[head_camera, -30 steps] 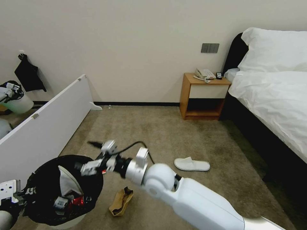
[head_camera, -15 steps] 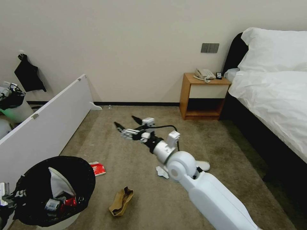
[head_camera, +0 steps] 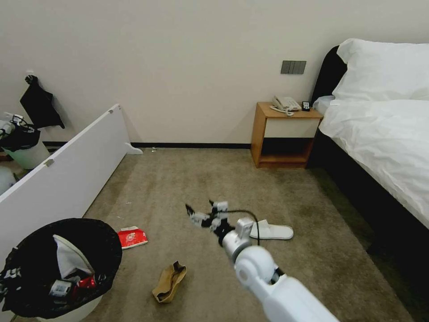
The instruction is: Pick up the trash bin, then pick up the garbage from the floor and place it into the trash bin.
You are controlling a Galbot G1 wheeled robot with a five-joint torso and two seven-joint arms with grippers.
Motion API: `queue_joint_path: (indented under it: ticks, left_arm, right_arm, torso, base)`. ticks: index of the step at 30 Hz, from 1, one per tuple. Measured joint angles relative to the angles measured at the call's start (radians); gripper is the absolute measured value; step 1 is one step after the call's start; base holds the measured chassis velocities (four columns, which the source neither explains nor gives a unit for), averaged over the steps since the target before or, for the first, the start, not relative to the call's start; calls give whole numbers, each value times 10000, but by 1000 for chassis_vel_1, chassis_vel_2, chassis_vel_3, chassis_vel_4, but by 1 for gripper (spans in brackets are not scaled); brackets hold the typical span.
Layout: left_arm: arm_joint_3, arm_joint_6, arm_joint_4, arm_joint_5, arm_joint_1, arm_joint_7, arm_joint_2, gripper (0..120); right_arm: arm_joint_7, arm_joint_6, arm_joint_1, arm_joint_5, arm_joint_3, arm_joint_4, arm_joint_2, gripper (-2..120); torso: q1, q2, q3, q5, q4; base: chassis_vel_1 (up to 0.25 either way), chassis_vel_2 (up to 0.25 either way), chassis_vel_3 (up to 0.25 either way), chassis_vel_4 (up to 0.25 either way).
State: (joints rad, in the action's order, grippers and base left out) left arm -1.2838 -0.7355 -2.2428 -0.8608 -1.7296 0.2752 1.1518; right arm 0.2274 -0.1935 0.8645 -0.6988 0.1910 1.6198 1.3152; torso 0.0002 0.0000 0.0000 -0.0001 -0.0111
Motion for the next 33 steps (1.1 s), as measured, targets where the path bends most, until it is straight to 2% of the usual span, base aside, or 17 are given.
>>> queue_joint_path:
  ticks: [4, 22, 33]
  left_arm:
    - [-60, 0, 11, -64, -36, -4, 14, 4]
    - [-104, 0, -166, -182, -123, -23, 102, 4]
    - [-92, 0, -245, -168, -169, -13, 118, 4]
  right_arm:
    - [485, -230, 178, -126, 249, -683, 433, 100]
    - [1292, -1149, 424, -1147, -28, -2785, 2138, 100]
    - [1609, -1389, 503, -1382, -459, -3415, 2542, 100]
  torso:
    - [-1, 0, 0, 0, 1]
    - [0, 0, 0, -1, 0]
    - [-1, 0, 0, 0, -2]
  base:
    - [0, 0, 0, 0]
    - [0, 0, 0, 0]
    - [0, 0, 0, 0]
